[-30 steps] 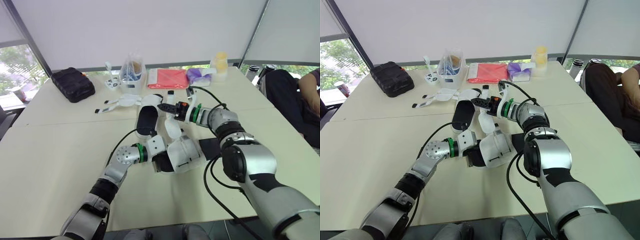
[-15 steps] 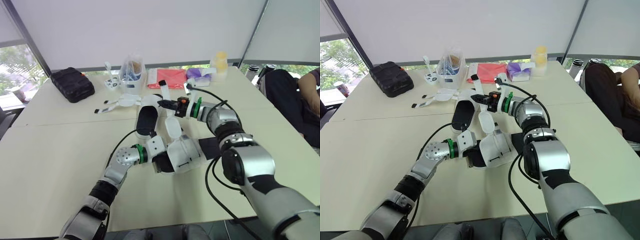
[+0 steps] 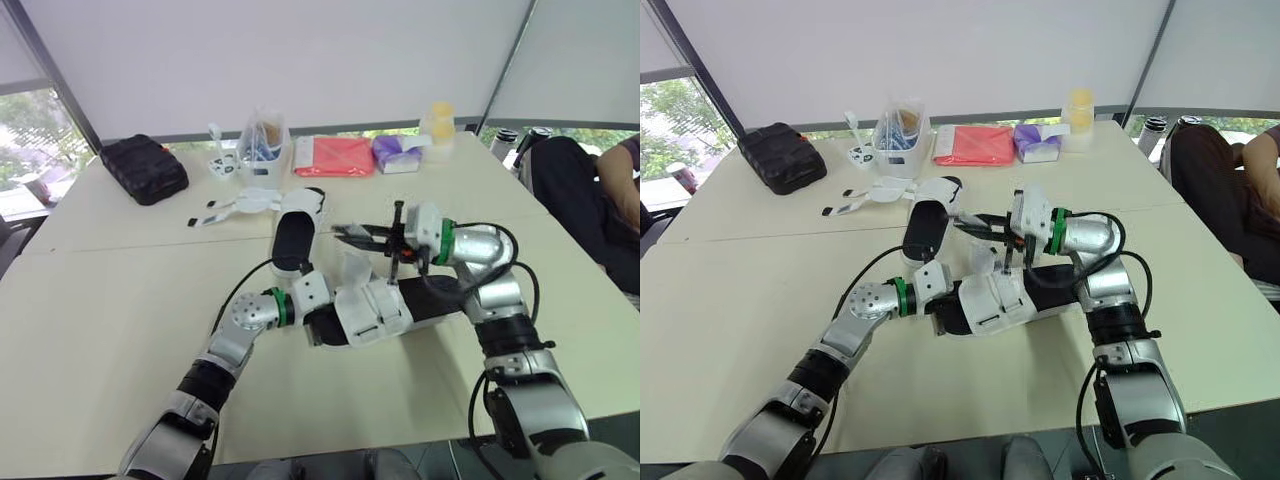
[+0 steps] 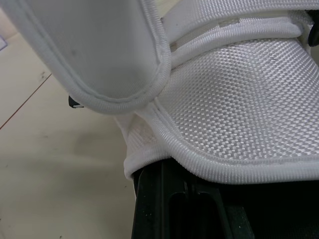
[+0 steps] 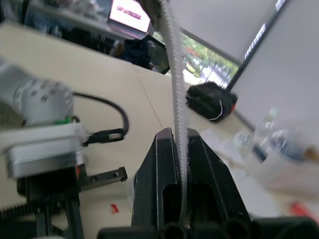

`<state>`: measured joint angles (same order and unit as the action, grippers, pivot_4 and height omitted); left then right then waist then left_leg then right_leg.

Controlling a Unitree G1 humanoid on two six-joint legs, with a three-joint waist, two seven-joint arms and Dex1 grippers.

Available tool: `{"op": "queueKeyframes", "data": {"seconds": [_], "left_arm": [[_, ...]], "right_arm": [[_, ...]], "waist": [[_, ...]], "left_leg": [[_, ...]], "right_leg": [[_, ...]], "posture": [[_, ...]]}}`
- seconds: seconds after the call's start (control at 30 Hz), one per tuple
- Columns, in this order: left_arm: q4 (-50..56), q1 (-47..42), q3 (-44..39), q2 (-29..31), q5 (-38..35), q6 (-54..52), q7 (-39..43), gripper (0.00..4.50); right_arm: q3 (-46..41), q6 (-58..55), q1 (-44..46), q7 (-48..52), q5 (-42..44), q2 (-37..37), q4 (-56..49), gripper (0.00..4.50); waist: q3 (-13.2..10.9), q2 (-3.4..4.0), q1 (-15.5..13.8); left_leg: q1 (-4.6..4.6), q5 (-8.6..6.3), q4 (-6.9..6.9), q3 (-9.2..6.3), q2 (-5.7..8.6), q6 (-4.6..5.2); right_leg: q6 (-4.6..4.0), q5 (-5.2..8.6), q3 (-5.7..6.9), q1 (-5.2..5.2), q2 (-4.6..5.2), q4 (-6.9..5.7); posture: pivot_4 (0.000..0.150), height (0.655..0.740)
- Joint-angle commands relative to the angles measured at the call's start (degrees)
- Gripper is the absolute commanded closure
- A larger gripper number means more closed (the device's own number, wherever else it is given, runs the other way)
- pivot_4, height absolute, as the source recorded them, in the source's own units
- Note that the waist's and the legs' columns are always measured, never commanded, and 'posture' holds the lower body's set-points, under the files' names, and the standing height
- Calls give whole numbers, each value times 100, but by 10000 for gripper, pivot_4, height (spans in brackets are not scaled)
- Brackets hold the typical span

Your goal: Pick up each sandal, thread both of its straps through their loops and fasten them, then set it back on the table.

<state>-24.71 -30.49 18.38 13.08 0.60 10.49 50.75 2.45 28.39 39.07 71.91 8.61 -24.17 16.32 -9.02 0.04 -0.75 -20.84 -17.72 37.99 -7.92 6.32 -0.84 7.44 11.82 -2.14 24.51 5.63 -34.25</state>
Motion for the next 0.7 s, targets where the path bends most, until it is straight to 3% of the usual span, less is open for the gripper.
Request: {"op": "queueKeyframes", "data": {"seconds": [0.03, 0.17, 0.3, 0.4, 0.53, 0.7], "left_arm": [[-232, 220, 300, 34, 161, -173, 253, 45000], [-226, 221, 288, 16, 170, -184, 285, 45000], [-253, 212, 307, -8, 172, -180, 307, 45000], [-262, 202, 314, -23, 169, -185, 314, 45000], [-286, 178, 295, -9, 155, -178, 328, 45000], [-399, 78, 245, -16, 152, -148, 320, 45000]], "right_arm": [[293, 2273, 60, 197, -252, -464, -415, 44332], [858, 4115, 135, 52, -522, -969, -38, 44332], [1222, 5017, 74, -357, -903, -1251, 280, 44332], [1228, 5141, 219, -757, -1212, -1309, 512, 35891], [810, 5443, 79, -1408, -1661, -1382, 418, 16870], [373, 5542, -554, -2059, -1942, -1773, 1, 16870]], "waist": [[0, 0, 15], [-1, -1, 15], [-2, -3, 6], [-2, -3, 8], [-2, -3, -4], [-1, -4, -8]], "left_leg": [[0, 0, 0, 4, 0, 0], [6, 0, -2, 11, -4, 1], [20, 0, -3, 13, -7, 1], [35, 0, -7, 19, -7, 2], [42, 0, -7, 23, -9, 2], [39, -1, -7, 22, -6, 3]], "right_leg": [[1, 0, -1, 0, 0, 2], [3, 2, -4, -2, -3, 3], [2, 2, -6, -15, -6, 3], [2, 3, -15, -24, -7, 2], [2, 3, -21, -27, -10, -2], [1, 3, -22, -31, -10, 2]], "posture": [[1500, 7400], [1500, 7400], [1500, 7400], [1500, 7400], [1500, 7400], [1500, 7400]]}}
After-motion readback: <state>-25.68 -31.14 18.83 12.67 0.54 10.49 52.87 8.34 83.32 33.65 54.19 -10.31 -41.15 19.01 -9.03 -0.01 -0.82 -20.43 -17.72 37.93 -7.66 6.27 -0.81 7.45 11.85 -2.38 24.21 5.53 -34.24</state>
